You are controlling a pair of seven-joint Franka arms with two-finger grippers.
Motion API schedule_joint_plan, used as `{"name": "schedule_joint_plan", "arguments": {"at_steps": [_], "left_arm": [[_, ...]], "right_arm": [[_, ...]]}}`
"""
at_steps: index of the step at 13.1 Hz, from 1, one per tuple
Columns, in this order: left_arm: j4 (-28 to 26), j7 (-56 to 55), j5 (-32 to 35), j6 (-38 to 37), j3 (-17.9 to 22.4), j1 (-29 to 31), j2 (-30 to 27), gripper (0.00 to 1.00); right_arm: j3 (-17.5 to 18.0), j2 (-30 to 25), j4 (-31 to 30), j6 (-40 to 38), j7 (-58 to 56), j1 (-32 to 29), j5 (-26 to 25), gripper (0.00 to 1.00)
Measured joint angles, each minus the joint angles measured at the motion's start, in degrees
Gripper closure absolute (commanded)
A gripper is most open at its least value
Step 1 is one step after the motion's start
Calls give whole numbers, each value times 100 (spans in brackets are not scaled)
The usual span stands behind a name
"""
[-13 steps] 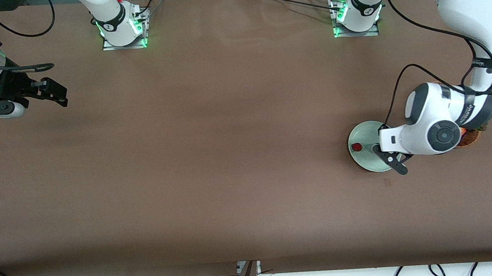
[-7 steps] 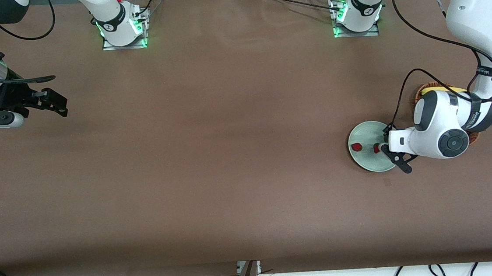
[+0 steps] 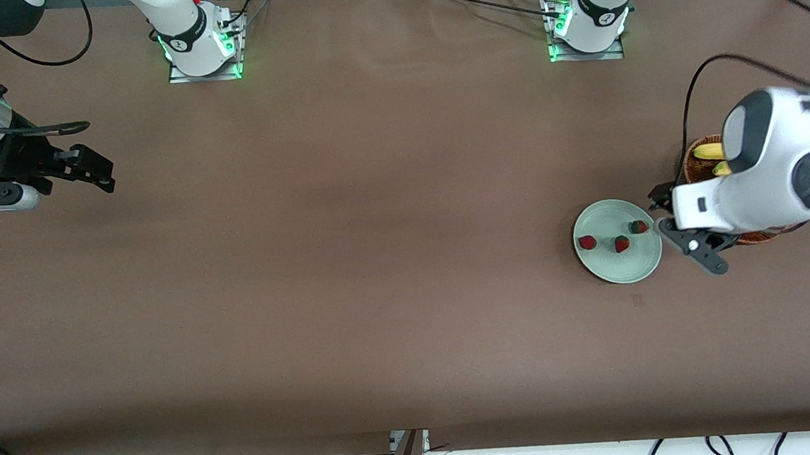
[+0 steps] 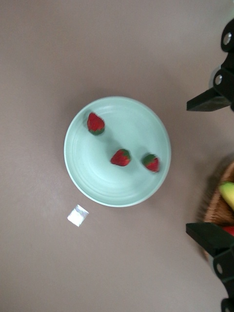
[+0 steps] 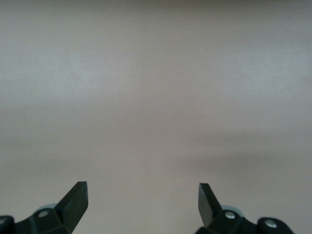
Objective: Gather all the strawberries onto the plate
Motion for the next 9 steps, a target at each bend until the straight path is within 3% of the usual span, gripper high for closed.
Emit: {"name": "schedule_joint_plan", "arguments": {"at_steps": [3, 5, 7, 9], "left_arm": [[717, -1201, -18, -1209, -292, -20, -526, 0], [1135, -1986, -20, -1662, -272, -251, -671, 0], [1117, -2738, -36, -1678, 324, -881, -911, 0], [667, -3505, -553, -1213, 1153, -1507, -1338, 0]], "right_arm": [[0, -2, 14, 0, 0, 0, 18, 0], [1, -1, 15, 0, 0, 0, 19, 0], [1, -1, 16, 0, 0, 0, 20, 0], [2, -1, 18, -1, 0, 0, 20, 0]]}}
